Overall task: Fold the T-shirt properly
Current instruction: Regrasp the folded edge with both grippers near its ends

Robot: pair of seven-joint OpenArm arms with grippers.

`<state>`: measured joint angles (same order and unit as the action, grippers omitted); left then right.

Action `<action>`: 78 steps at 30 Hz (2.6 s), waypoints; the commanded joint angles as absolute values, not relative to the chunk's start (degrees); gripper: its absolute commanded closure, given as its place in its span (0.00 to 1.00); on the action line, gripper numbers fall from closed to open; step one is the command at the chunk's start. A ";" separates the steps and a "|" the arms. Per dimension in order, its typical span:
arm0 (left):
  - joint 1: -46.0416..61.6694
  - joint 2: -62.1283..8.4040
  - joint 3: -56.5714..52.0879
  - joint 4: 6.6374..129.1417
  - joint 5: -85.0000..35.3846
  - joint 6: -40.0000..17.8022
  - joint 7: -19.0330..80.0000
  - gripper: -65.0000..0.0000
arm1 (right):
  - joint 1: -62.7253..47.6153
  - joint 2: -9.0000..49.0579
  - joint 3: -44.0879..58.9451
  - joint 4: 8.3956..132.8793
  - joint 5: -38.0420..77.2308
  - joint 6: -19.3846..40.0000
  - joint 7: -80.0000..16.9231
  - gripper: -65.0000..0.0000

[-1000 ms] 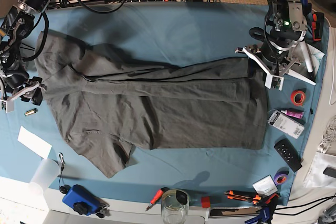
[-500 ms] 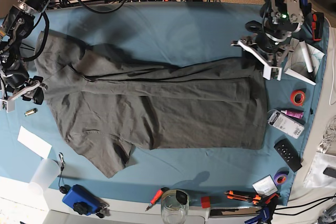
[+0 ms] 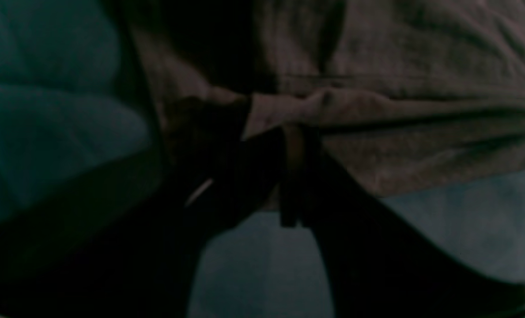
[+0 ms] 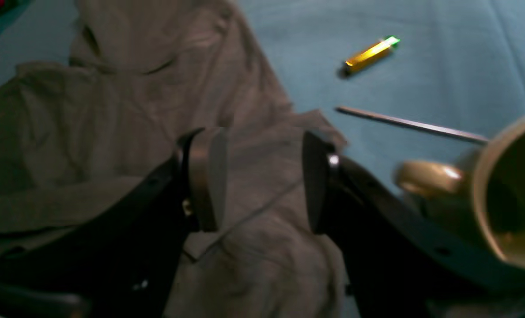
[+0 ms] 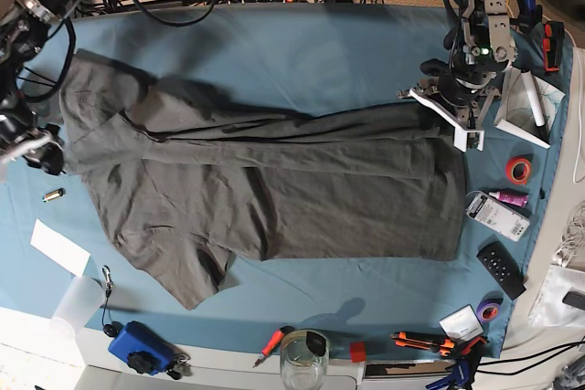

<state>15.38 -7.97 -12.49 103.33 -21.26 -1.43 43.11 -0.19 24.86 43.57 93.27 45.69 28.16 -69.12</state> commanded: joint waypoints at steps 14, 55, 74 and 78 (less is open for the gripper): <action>15.40 -8.27 -12.60 103.90 -21.23 -1.13 44.71 1.00 | -8.12 26.15 46.83 94.04 51.57 28.69 -73.71 0.57; 15.55 -8.32 -12.60 105.27 -21.87 -1.52 45.65 1.00 | -17.15 14.31 48.53 94.00 45.01 23.57 -69.76 0.57; 15.55 -8.29 -12.60 105.27 -17.91 -4.12 45.71 1.00 | -16.97 13.45 47.64 94.02 40.80 21.63 -65.49 1.00; 15.55 -8.97 -12.67 105.32 -17.93 -4.12 45.71 1.00 | -16.97 16.05 47.72 94.02 40.56 22.11 -64.18 1.00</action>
<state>15.51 -8.51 -12.49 104.36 -18.44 -4.14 45.25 -17.10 14.57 47.44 93.30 40.27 22.02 -65.71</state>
